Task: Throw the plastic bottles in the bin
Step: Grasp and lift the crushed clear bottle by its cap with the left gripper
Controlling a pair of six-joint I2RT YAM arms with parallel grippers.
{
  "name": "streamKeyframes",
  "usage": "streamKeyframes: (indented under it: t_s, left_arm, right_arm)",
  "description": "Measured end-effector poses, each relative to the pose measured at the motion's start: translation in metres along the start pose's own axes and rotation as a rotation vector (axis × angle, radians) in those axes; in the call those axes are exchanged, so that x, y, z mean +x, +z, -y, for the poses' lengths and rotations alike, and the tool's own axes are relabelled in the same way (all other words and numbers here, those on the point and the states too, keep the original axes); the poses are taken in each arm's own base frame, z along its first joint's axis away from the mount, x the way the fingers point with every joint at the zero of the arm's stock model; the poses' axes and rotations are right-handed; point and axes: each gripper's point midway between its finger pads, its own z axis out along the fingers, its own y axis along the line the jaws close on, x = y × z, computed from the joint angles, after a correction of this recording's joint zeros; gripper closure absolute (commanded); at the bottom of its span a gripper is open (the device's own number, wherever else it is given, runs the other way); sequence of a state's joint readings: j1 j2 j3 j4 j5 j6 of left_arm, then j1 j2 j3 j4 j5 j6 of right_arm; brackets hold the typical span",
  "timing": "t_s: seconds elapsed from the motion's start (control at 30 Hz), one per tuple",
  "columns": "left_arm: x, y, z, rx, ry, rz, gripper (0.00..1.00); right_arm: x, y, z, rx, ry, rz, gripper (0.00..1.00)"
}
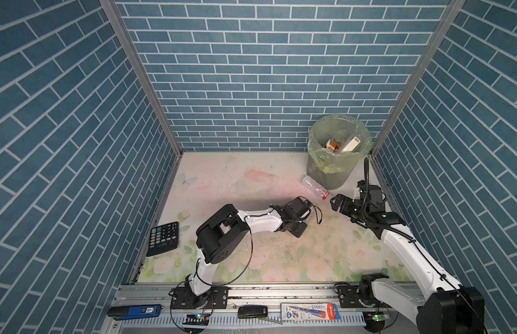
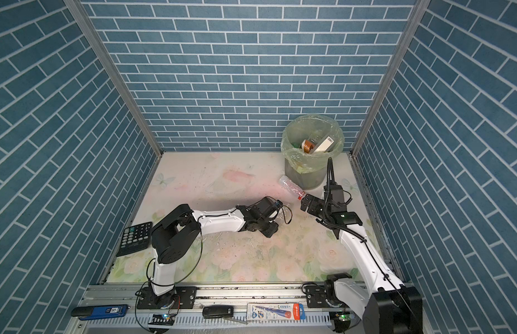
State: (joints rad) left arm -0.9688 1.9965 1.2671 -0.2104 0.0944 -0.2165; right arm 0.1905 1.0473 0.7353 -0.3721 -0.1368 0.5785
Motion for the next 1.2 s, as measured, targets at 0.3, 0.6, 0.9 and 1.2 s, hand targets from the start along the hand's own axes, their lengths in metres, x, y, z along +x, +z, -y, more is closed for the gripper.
streamKeyframes:
  t_s: [0.3,0.6,0.9,1.2]
  left_arm:
    - [-0.001,0.001,0.0,0.003,-0.011,0.013,0.54]
    - [-0.014,-0.021,0.001,0.012,-0.022,0.084,0.59]
    - [-0.029,-0.034,-0.001,0.022,-0.032,0.144,0.58]
    - [-0.013,-0.028,-0.003,0.024,-0.042,0.105,0.52]
  right_arm:
    - [0.007,0.004,0.001,-0.019,0.024,-0.017,0.01]
    - [0.005,0.006,-0.005,-0.068,0.068,-0.009,0.01]
    - [0.005,0.012,-0.009,-0.098,0.105,-0.019,0.01]
    - [0.007,0.013,-0.007,-0.1,0.108,-0.021,0.01]
